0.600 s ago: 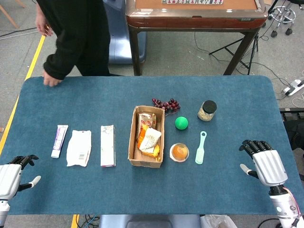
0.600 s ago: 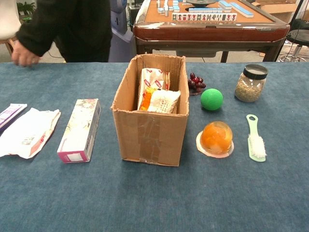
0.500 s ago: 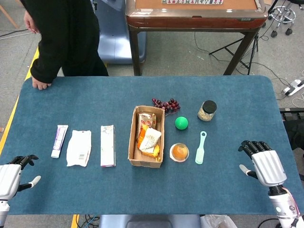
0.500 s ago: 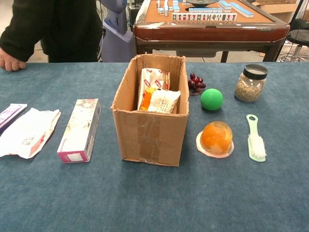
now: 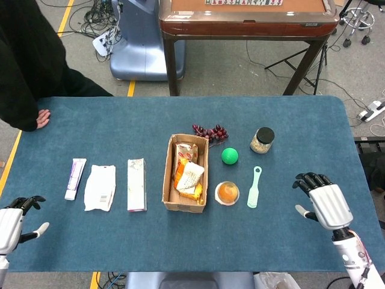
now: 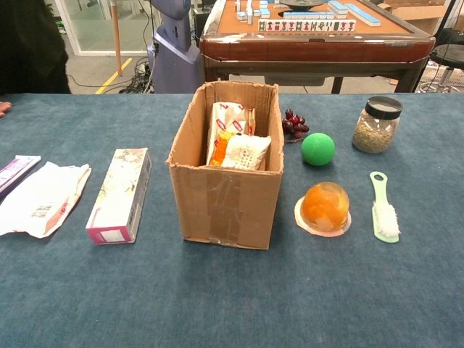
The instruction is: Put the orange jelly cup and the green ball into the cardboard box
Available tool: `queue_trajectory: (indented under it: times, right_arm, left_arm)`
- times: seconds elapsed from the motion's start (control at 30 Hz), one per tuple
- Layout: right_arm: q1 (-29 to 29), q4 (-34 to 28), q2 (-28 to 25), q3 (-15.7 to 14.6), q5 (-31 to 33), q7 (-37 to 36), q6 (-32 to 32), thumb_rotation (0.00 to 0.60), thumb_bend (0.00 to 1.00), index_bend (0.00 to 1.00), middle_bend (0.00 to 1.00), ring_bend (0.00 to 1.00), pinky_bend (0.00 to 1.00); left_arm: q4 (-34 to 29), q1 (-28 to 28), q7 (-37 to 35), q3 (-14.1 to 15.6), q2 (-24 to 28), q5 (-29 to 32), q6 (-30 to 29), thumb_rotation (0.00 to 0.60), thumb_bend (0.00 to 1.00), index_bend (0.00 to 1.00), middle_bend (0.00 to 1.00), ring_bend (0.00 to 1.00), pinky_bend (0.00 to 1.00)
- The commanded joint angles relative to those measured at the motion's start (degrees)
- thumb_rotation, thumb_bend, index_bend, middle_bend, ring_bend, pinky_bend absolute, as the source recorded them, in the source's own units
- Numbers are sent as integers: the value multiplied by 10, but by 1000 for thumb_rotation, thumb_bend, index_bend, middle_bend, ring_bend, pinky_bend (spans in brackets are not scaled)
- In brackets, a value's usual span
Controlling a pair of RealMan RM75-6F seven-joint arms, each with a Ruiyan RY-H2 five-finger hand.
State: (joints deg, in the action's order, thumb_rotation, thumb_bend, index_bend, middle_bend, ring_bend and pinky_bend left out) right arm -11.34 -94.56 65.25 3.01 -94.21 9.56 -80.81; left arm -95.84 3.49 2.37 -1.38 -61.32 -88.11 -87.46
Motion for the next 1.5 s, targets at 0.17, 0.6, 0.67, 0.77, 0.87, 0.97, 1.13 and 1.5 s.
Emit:
queue_trajectory:
  times: [0.17,0.6,0.67,0.77,0.87,0.97,1.13,1.5]
  right_arm:
    - [-72,-41,-17,16,25,51,118,600,0,396,289,231,354]
    - [-171,-31,30,41,93,158,251,600,0,369,195,188,354]
    - [-182,-25,40,44,103,166,262,600,0,368,188,177,354]
    - [-199,-14,55,46,118,177,279,600,0,368,185,173,354]
    - [-212,-3,69,47,128,182,290,600,0,367,180,170,354]
    - [-226,10,83,46,138,185,304,600,0,366,173,163,354]
    - [-247,33,105,42,154,193,325,600,0,352,160,146,353]
    - [-280,76,149,31,183,200,352,600,0,310,104,83,325]
  left_arm:
    - [-5,-8,-5,1,7,-8,-17,600,137,348,468,347,592]
    - [-9,-12,-11,-1,16,0,-17,600,137,353,468,346,592]
    - [-10,-13,-12,-2,17,0,-19,600,137,355,468,346,592]
    - [-11,-15,-15,-2,19,0,-22,600,137,357,468,346,592]
    - [-11,-16,-18,-3,21,1,-24,600,137,357,468,346,592]
    - [-13,-17,-19,-3,22,1,-26,600,137,358,468,346,592]
    - [-14,-19,-22,-4,25,2,-28,600,137,358,468,346,592]
    - [-14,-21,-26,-5,27,2,-30,600,137,359,468,346,592]
